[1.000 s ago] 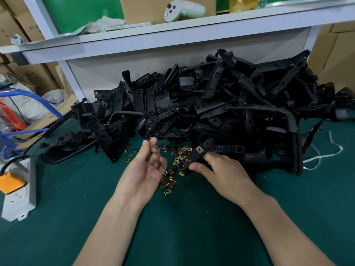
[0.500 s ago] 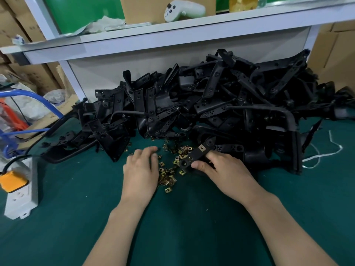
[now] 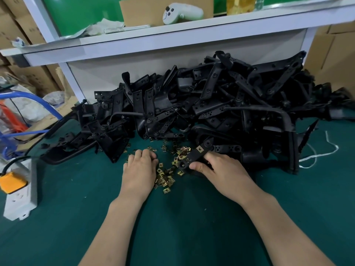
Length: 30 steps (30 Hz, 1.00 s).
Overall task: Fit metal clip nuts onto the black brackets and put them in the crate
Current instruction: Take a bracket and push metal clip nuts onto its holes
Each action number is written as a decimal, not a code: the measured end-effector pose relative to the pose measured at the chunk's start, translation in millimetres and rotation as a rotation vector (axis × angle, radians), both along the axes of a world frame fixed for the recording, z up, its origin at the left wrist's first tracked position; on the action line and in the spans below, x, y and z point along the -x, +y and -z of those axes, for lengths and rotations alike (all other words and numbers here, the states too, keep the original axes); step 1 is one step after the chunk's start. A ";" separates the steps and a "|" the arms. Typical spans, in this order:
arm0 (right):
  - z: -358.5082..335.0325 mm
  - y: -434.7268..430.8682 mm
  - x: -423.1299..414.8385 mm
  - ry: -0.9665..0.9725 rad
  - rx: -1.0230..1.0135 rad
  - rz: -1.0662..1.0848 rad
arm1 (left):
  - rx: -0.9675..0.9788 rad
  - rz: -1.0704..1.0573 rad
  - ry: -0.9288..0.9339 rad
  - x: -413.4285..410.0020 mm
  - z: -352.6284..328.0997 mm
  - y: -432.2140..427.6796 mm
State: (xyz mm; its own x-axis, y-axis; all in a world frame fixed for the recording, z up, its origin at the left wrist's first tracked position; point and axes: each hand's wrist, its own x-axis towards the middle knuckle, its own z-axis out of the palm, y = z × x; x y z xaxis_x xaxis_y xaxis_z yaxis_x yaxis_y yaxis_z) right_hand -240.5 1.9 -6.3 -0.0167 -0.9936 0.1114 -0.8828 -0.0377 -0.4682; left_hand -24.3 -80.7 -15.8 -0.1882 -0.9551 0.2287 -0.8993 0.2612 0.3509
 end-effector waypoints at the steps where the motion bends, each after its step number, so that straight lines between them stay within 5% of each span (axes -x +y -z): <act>1: 0.2 -0.3 0.1 0.000 -0.001 0.002 | 0.026 0.018 0.013 -0.8 -0.2 1.4; 5: 0.3 -0.5 0.9 -0.018 0.003 0.003 | 0.073 0.121 0.215 -1.0 -1.1 8.1; 10: -0.4 -0.3 0.8 -0.062 0.001 0.002 | -0.361 0.189 1.159 11.1 -20.8 20.0; 12: -0.3 -0.6 1.4 -0.068 -0.004 0.006 | -0.523 0.233 1.401 14.1 -26.6 22.2; 30: 3.3 -2.0 1.7 -0.056 0.023 0.016 | -0.839 0.157 1.886 13.6 -31.7 20.9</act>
